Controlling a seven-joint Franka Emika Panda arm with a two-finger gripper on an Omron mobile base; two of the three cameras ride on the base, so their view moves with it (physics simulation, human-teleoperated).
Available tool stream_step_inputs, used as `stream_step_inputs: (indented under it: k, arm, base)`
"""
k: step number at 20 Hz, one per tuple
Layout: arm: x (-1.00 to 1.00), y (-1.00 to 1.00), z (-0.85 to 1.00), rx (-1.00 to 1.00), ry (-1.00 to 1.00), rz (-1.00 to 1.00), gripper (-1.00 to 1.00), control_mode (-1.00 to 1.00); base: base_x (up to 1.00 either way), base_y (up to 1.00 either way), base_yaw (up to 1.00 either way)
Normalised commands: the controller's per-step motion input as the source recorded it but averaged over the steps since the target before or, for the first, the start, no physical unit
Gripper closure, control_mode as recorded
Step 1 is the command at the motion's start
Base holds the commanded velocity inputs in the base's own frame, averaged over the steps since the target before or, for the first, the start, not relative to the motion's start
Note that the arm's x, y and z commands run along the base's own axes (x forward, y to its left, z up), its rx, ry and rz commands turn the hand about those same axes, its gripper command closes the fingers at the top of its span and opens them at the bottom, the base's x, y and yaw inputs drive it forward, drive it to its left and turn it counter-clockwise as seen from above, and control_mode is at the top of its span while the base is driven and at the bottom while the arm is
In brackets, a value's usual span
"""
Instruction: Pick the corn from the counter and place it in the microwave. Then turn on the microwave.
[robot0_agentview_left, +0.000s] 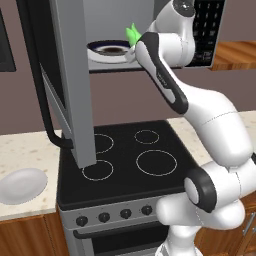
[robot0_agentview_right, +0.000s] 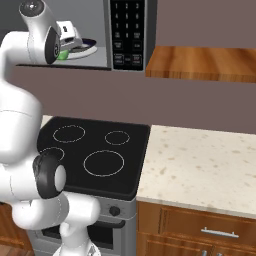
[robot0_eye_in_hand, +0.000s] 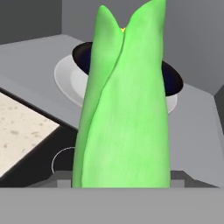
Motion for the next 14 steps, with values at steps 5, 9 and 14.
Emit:
stream_step_inputs:
  k: [5, 9, 14]
  arm:
    - [0.16, 0.08, 0.0, 0.0, 0.0, 0.0, 1.0, -1.0]
    - [0.14, 0.06, 0.01, 0.0, -0.02, 0.0, 1.0, -1.0]
    - [0.17, 0.05, 0.03, 0.0, -0.02, 0.0, 1.0, -1.0]
  base:
    - [0.0, 0.0, 0.0]
    - [0.0, 0.0, 0.0]
    - [0.0, 0.0, 0.0]
